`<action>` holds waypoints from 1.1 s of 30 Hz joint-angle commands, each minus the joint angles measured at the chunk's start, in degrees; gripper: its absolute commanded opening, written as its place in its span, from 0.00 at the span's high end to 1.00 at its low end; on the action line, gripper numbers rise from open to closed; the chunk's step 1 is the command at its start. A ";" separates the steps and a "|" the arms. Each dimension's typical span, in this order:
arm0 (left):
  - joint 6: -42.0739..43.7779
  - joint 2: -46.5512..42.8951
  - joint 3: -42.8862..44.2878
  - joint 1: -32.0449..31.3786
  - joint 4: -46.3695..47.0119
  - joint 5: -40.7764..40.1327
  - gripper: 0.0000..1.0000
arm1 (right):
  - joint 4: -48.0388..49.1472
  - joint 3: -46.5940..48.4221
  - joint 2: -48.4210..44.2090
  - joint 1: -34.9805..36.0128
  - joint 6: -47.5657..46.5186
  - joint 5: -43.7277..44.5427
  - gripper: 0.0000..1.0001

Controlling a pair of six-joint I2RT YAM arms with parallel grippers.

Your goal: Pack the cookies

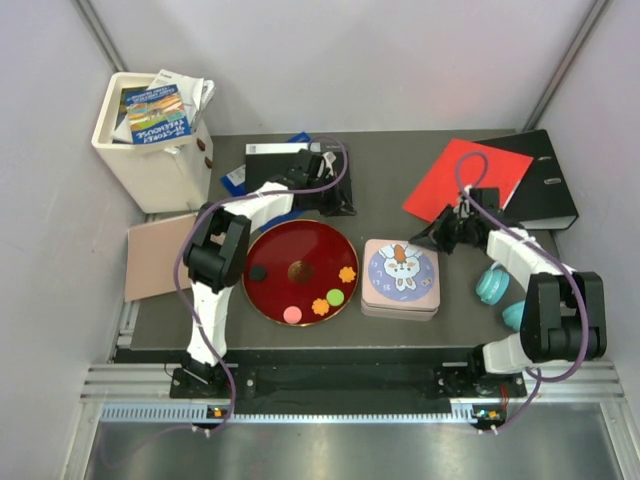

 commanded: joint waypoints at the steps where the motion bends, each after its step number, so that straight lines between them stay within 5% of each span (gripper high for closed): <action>1: -0.63 6.71 7.54 0.61 0.58 4.29 1.00 | 4.20 -3.28 0.71 3.31 -0.71 -7.60 1.00; 33: -0.10 2.70 7.20 0.79 -0.21 4.55 1.00 | -6.35 -14.70 -3.95 4.28 -9.85 -4.27 1.00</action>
